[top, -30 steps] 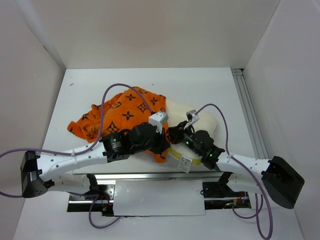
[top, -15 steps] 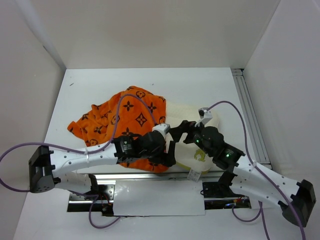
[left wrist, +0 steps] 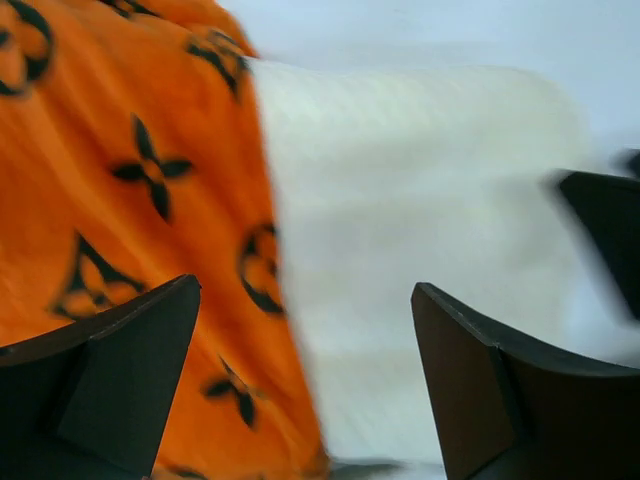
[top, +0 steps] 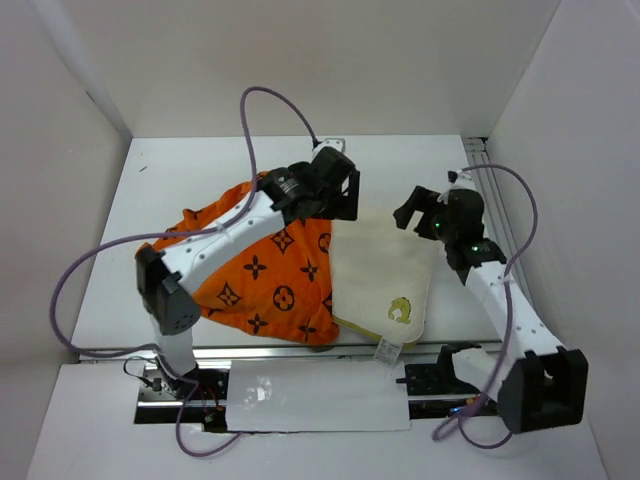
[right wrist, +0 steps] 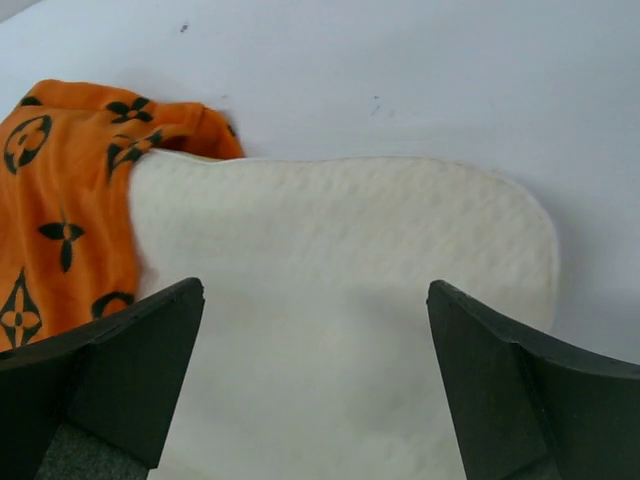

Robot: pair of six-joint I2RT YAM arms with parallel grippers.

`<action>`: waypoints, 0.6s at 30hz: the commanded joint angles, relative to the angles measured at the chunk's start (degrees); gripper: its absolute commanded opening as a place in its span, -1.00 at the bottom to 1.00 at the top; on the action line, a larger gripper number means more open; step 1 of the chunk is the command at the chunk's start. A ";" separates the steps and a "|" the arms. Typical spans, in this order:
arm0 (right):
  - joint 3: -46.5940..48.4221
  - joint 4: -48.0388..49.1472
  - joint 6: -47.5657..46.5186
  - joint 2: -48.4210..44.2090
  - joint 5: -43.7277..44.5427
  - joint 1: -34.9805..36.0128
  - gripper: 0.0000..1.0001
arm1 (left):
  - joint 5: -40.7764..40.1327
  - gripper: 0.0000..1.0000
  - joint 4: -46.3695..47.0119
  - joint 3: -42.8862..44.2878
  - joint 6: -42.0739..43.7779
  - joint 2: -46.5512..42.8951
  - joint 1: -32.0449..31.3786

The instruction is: Put the pillow into the pillowcase

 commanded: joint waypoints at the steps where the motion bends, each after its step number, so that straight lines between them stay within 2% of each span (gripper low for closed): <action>1: 3.58 6.54 -7.35 6.54 -30.84 -12.89 1.00 | -0.89 1.00 -6.81 7.29 8.86 10.49 3.57; 2: 4.28 8.20 -8.75 10.74 -39.51 -15.27 1.00 | -0.89 1.00 -6.81 8.87 9.92 12.53 5.14; 4: 6.03 8.74 -11.12 13.85 -41.09 -17.14 1.00 | 0.06 1.00 -6.81 14.58 12.11 16.49 6.56; 7: 9.89 5.15 -19.46 17.63 -33.57 -12.16 1.00 | -3.59 1.00 -8.91 22.93 12.83 24.40 7.79; 8: 10.87 4.18 -22.01 18.25 -26.05 -10.48 1.00 | -3.62 1.00 -8.92 24.78 13.70 27.37 8.40; 10: 13.50 3.65 -26.48 20.18 -20.89 -8.27 1.00 | -4.15 1.00 -8.92 26.56 14.58 28.81 9.11; 12: 15.01 3.64 -28.79 21.68 -20.87 -8.26 1.00 | -3.62 0.91 -7.26 25.86 15.11 29.42 10.86; 14: 14.31 7.15 -30.90 22.47 -24.46 -10.27 1.00 | -2.74 0.84 -5.59 22.79 16.25 29.43 11.74; 17: 14.31 8.92 -36.87 24.84 -31.32 -10.29 1.00 | -1.43 0.55 -4.35 20.41 17.92 29.43 12.27; 18: 14.31 7.96 -38.36 25.80 -33.60 -10.29 1.00 | -0.81 0.36 -3.74 20.40 18.53 30.03 12.27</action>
